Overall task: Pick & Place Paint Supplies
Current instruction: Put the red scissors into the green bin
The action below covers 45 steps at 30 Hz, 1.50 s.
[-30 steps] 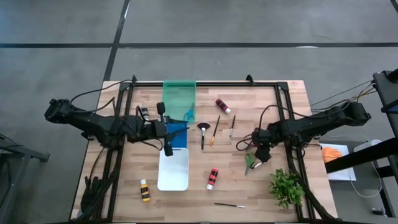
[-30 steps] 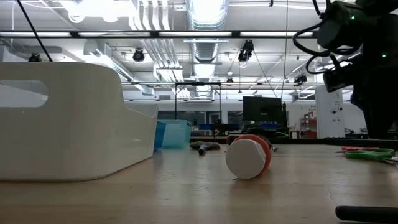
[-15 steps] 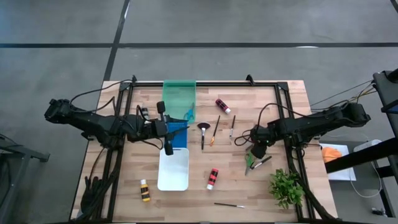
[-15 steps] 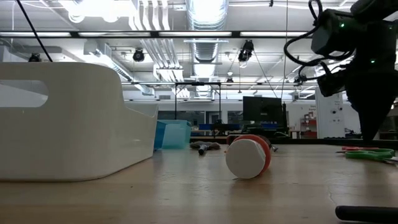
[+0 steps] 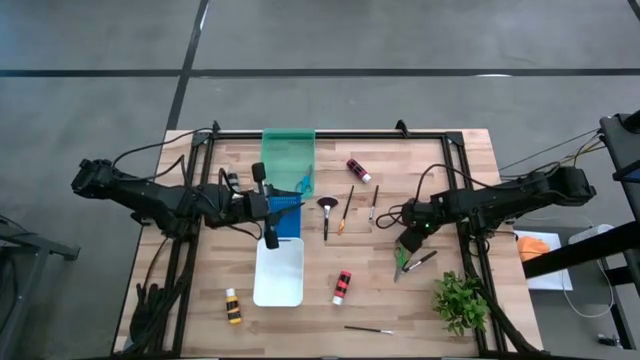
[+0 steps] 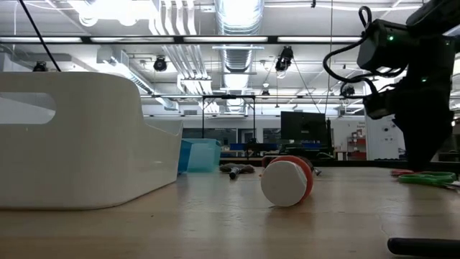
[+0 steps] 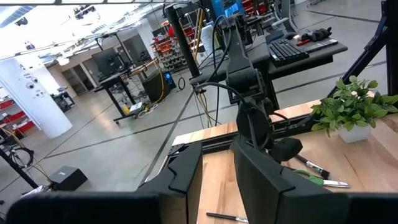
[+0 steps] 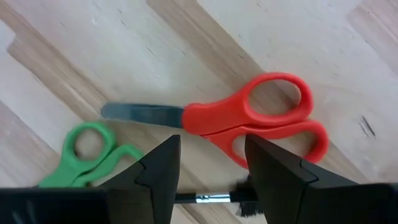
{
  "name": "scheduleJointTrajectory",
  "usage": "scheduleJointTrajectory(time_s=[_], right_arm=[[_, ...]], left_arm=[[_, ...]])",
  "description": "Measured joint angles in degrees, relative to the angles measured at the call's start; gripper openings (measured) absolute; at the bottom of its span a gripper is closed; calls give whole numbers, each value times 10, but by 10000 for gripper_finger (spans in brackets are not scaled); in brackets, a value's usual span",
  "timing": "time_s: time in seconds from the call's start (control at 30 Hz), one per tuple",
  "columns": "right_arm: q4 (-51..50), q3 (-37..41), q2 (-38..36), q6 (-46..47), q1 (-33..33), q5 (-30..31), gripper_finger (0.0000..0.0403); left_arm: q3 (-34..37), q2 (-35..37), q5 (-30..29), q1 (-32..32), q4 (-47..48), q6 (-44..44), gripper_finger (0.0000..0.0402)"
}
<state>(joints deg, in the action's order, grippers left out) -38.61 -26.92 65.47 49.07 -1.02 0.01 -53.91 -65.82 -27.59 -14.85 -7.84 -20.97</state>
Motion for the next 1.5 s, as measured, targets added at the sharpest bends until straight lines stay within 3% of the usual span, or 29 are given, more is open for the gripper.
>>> scheduleJointTrajectory(time_s=[0.47,0.63,0.93,1.5], right_arm=[[81,2,0,-30,60,3,178],[60,-10,-2,-38,69,-1,178],[-67,-44,-2,-96,49,-23,178],[-12,-16,51,-113,45,-14,178]], left_arm=[[0,0,0,0,4,0,100],[0,0,0,0,8,0,100],[0,0,0,0,17,0,100],[0,0,0,0,17,0,100]])
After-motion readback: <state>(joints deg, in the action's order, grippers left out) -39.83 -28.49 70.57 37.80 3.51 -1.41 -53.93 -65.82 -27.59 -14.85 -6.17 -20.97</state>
